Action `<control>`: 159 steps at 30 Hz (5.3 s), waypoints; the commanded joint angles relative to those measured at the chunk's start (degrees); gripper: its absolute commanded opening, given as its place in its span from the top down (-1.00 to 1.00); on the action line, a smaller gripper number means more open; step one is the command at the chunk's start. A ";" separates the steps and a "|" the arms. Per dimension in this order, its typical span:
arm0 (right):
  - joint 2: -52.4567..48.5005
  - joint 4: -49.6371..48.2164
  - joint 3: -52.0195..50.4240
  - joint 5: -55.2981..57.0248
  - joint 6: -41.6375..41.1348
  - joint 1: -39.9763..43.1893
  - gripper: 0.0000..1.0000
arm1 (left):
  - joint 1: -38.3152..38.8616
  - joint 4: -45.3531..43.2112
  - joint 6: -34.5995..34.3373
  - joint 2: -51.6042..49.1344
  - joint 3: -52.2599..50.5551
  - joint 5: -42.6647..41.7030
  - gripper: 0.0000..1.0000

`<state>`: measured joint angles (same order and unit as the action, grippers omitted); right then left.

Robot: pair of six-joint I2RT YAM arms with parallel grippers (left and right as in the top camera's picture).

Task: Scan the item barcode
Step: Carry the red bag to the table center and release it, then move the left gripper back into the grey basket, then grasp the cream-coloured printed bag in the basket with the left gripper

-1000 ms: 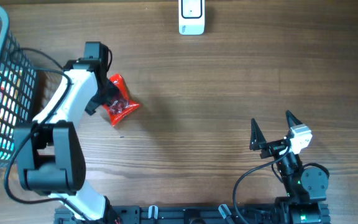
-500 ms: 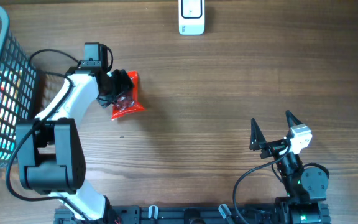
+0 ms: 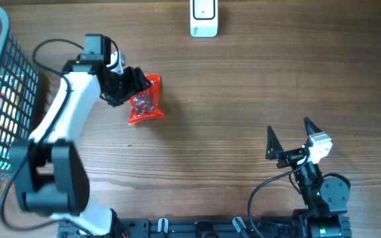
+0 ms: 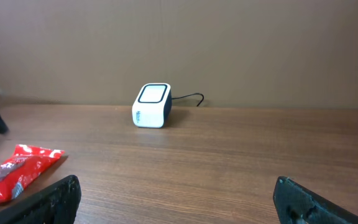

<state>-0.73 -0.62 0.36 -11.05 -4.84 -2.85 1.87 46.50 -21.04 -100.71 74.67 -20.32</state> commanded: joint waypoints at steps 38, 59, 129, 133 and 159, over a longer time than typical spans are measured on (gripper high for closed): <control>0.46 -0.13 -0.07 0.74 0.33 -0.20 -0.99 | -19.34 34.80 -0.20 5.03 57.51 40.72 -1.00; 0.46 -0.13 -0.07 0.74 0.33 -0.20 -0.99 | -39.71 30.51 6.95 -17.66 56.78 35.60 -1.00; 0.46 -0.13 -0.07 0.74 0.33 -0.20 -0.99 | -40.24 20.06 26.53 -36.04 48.04 31.34 0.92; 0.46 -0.13 -0.07 0.74 0.33 -0.20 -0.99 | -39.45 19.39 26.56 -33.88 48.06 33.99 -0.38; 0.46 -0.13 -0.07 0.74 0.35 -0.20 -0.99 | -39.63 8.09 28.33 -34.07 37.07 39.30 0.92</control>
<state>-0.67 -0.47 0.36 -11.05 -4.84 -2.85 -37.58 54.83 6.85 -134.32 113.40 17.43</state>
